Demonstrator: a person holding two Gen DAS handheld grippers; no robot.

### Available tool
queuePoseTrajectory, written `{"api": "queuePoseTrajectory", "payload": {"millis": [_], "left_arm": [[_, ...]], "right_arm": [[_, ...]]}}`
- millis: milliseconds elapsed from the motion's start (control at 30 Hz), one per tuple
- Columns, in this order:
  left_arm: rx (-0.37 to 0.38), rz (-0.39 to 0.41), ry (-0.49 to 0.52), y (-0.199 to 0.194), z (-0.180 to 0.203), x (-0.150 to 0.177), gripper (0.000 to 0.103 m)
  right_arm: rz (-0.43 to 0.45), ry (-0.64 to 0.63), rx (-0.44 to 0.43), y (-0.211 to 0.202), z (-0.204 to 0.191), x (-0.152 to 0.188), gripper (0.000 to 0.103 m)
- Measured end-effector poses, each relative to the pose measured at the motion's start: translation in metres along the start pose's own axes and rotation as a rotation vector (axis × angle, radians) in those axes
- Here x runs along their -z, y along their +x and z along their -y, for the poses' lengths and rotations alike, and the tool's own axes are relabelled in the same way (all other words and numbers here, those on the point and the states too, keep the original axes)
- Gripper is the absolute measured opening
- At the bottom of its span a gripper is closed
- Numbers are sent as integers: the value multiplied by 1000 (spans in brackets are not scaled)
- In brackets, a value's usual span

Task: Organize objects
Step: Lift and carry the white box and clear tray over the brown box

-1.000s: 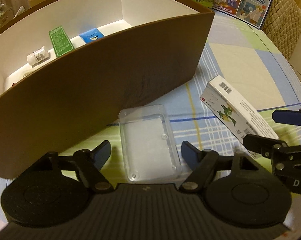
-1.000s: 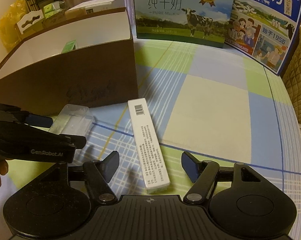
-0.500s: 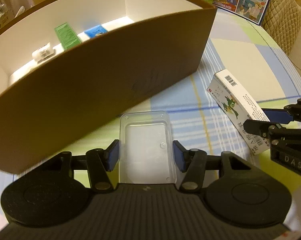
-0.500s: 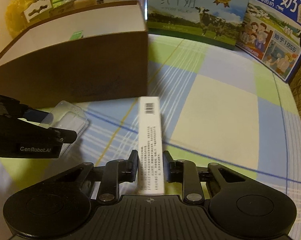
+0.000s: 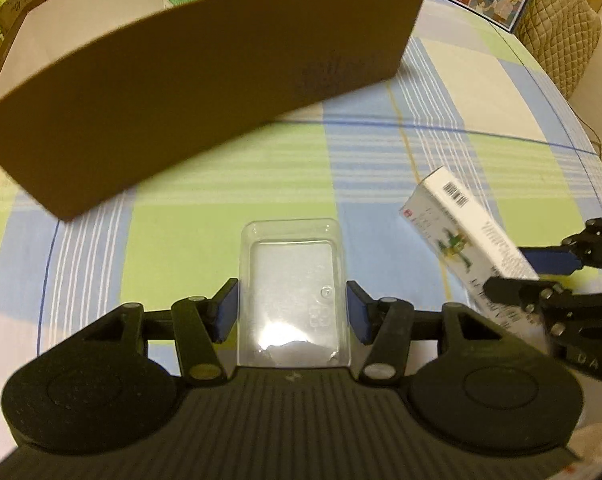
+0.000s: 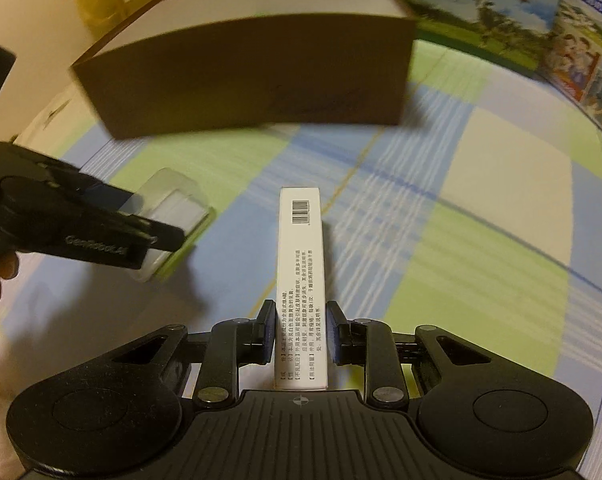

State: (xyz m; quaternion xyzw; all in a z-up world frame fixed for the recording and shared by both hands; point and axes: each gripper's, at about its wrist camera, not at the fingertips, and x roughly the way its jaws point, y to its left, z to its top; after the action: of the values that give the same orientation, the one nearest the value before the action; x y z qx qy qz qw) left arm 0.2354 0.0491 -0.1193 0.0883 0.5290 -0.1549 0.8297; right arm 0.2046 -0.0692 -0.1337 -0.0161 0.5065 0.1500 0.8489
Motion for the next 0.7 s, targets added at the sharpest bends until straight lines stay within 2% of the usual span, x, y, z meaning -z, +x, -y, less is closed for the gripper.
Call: {"api": "queuePoseTrajectory", "payload": {"millis": [100,433,700], "left_arm": [[16,-10,-2,-2,4,7,52],[17,-19,-5,6,9,2,53],[8,-13,21,10,13,-2,53]], "right_arm": [[-17,0,-24,1,-9,3,23],[-40,17,-4,8,-12,-9,28],[-37,-8,7,18,-13,-18,28]]}}
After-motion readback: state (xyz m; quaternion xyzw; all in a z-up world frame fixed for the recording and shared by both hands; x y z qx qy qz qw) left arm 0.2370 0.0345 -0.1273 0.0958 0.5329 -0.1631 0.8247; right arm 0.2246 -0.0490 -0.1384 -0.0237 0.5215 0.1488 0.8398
